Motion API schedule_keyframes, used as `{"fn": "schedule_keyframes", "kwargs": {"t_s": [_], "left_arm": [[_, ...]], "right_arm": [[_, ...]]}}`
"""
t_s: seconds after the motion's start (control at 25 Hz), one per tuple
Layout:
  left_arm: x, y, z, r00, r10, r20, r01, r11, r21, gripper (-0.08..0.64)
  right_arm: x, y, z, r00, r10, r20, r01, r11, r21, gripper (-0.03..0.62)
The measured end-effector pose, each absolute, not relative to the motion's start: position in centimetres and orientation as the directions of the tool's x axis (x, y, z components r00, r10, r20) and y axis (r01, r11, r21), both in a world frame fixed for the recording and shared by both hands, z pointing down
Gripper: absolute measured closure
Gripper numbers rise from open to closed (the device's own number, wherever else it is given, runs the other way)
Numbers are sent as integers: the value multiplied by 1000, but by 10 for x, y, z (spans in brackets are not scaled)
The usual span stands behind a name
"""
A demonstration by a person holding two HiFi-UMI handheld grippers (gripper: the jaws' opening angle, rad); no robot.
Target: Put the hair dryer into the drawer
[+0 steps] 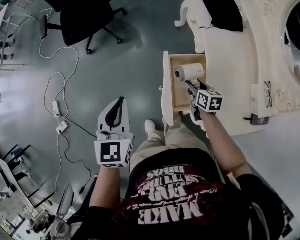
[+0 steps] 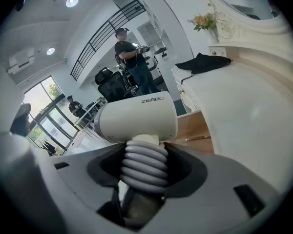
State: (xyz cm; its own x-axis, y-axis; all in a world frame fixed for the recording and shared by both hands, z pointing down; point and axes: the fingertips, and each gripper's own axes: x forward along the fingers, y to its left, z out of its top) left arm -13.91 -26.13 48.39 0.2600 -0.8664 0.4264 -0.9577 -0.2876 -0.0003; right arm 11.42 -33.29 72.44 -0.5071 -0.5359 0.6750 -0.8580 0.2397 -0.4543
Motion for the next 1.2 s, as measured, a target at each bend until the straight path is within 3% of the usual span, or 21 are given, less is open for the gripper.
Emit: {"fn": "schedule_keyframes", "kwargs": {"t_s": [0.64,1.2], "left_arm": [[-127,-305,548,270,-796,542,-963,-226,148,555],[-105,-299,568,328,-732,597,-944,-282,173,555]], "right_arm": [[127,-342,789,-441,-513,737,-891,147,-430,362],[125,-343,834,-313,-445,839,-949,105,-299,362]]}}
